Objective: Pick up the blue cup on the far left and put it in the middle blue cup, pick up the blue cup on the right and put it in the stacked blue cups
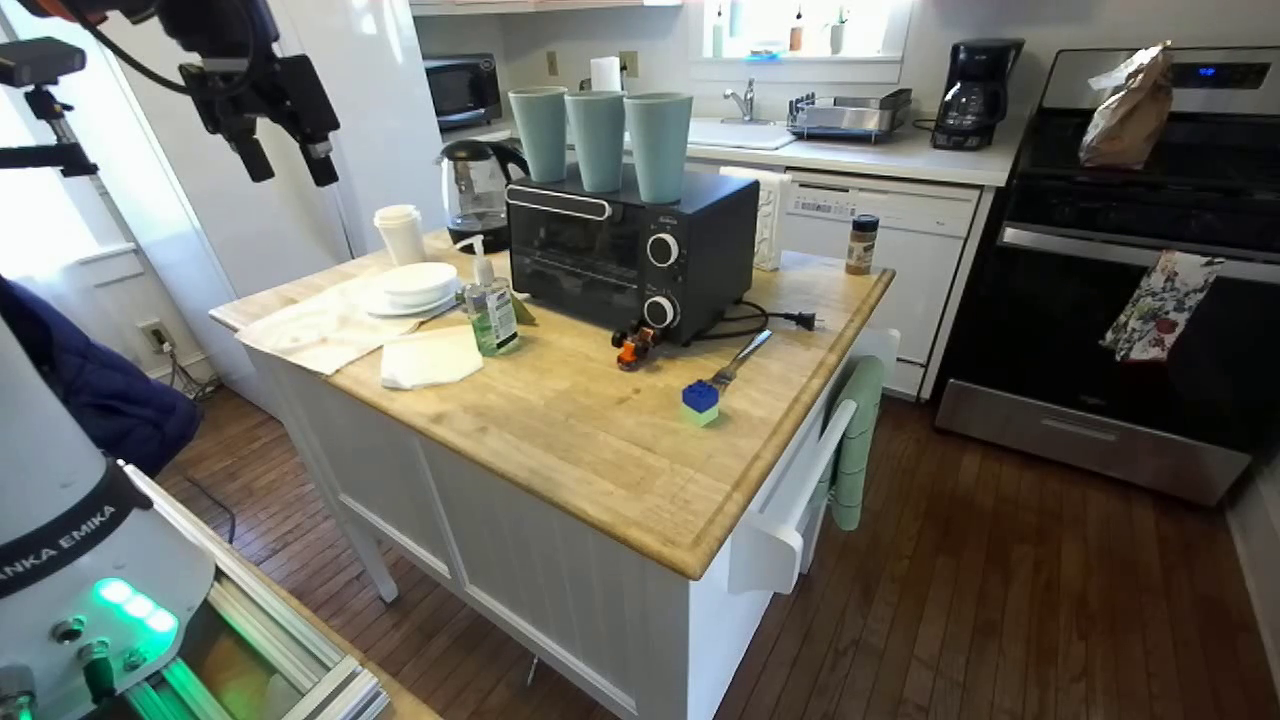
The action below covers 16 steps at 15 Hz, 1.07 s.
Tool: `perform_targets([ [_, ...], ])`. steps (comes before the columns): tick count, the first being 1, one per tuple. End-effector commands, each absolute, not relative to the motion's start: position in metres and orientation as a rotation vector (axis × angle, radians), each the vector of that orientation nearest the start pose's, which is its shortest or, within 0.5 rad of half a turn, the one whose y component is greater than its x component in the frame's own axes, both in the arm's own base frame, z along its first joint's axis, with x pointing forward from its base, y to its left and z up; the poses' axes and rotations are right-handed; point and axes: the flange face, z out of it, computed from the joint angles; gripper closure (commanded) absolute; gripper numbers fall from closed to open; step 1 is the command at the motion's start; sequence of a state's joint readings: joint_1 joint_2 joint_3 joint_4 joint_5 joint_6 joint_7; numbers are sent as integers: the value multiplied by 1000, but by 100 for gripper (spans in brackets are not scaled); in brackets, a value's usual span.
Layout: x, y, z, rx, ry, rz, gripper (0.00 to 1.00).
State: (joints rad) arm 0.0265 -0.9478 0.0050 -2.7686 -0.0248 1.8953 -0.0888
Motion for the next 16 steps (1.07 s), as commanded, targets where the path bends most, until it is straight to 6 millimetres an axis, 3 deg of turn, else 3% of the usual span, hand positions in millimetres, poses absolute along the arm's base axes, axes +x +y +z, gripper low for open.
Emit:
perform_targets([
  [1,280,7,470,-3163,-198,-115,0],
  [10,280,7,470,-3163,-198,-115,0],
  [16,327,10,471,-3124,320,-183,0],
])
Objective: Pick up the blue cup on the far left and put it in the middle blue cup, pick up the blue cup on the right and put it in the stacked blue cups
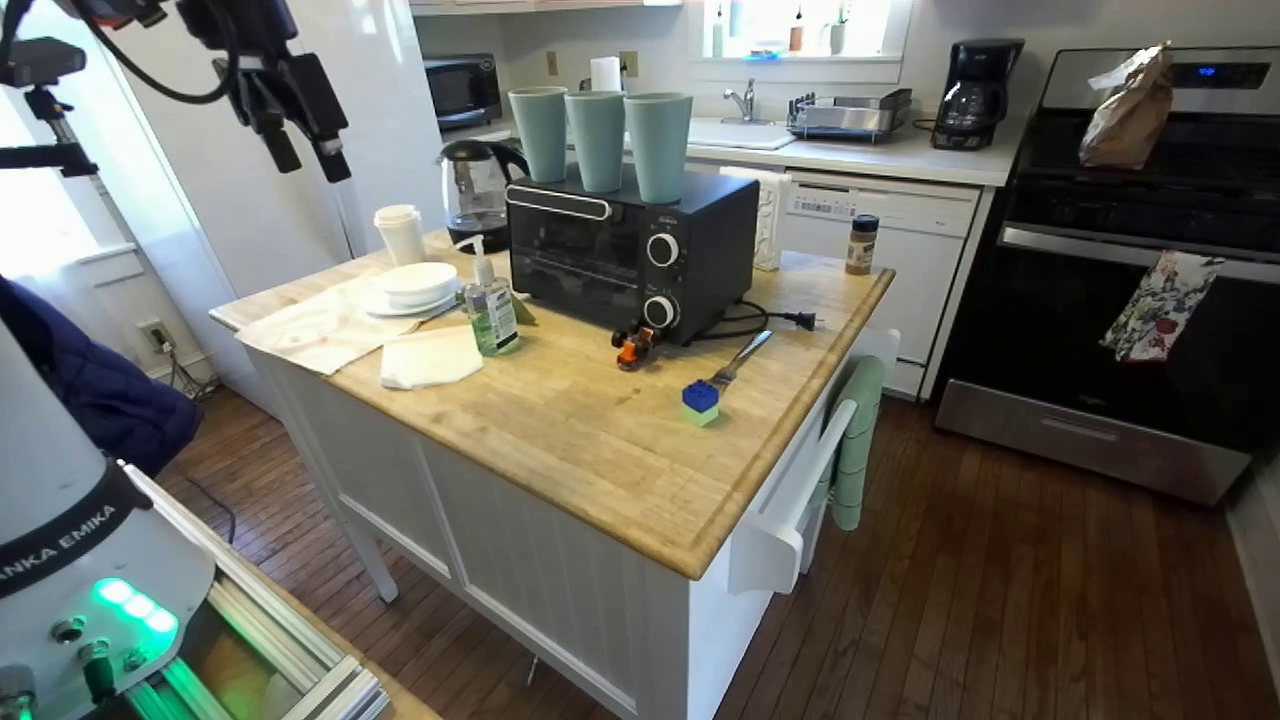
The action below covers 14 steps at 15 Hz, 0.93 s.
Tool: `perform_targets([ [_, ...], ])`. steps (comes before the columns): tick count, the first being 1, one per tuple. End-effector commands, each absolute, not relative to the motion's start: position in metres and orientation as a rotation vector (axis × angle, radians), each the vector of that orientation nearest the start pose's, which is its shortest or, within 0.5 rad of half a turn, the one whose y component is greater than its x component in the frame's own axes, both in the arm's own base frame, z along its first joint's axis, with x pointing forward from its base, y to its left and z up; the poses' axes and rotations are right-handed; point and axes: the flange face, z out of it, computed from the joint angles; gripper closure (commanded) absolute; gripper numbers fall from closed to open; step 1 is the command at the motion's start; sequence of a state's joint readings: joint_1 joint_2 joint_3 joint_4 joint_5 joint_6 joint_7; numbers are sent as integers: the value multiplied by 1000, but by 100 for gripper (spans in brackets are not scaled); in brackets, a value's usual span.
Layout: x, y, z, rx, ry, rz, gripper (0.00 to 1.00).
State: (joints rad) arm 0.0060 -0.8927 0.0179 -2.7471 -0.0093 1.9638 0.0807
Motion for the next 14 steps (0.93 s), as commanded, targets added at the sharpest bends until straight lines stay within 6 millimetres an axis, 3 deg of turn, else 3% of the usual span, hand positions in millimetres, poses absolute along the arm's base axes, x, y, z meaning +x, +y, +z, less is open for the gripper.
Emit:
perform_targets([
  [1,336,11,472,-3119,404,-219,0],
  [6,384,21,474,-3088,719,-277,0],
  [14,461,38,484,-3071,783,-322,0],
])
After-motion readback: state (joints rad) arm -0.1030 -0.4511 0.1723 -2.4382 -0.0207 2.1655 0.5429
